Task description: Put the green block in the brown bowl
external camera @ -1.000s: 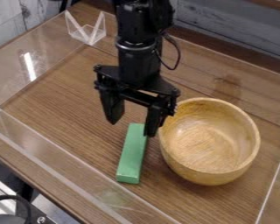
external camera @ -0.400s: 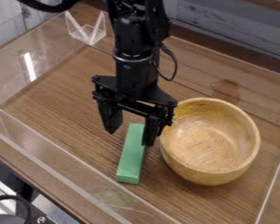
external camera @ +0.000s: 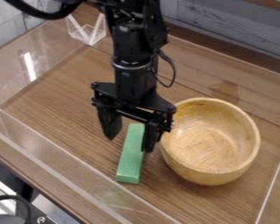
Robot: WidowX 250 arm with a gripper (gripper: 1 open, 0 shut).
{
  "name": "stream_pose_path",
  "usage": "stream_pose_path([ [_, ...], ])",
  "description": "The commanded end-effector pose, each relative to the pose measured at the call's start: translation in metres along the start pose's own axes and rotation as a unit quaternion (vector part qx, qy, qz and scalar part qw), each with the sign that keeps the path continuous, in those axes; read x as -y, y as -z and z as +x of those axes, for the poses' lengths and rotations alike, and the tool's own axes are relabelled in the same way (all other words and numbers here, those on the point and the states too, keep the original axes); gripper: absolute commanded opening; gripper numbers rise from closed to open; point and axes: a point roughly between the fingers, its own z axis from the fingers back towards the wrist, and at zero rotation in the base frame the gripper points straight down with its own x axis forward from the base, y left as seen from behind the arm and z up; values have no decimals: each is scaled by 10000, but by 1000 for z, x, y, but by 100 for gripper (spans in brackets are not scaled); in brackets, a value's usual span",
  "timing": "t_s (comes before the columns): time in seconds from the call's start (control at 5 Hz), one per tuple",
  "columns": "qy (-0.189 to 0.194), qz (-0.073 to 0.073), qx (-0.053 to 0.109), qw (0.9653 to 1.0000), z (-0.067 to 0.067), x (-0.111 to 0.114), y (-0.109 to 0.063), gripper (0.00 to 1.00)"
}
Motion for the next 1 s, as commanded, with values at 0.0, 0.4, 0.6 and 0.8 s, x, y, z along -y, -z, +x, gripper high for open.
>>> stream_pose_path([
  [0.0,-22,-59,171,9998,2,-1,-5,100],
  [0.4,-77,-128,201,9997,1,-4,-1,100],
  [0.6,-85,-163,235,9996,0,-6,1,100],
  [0.8,-76,-203,275,9994,0,-8,2,100],
])
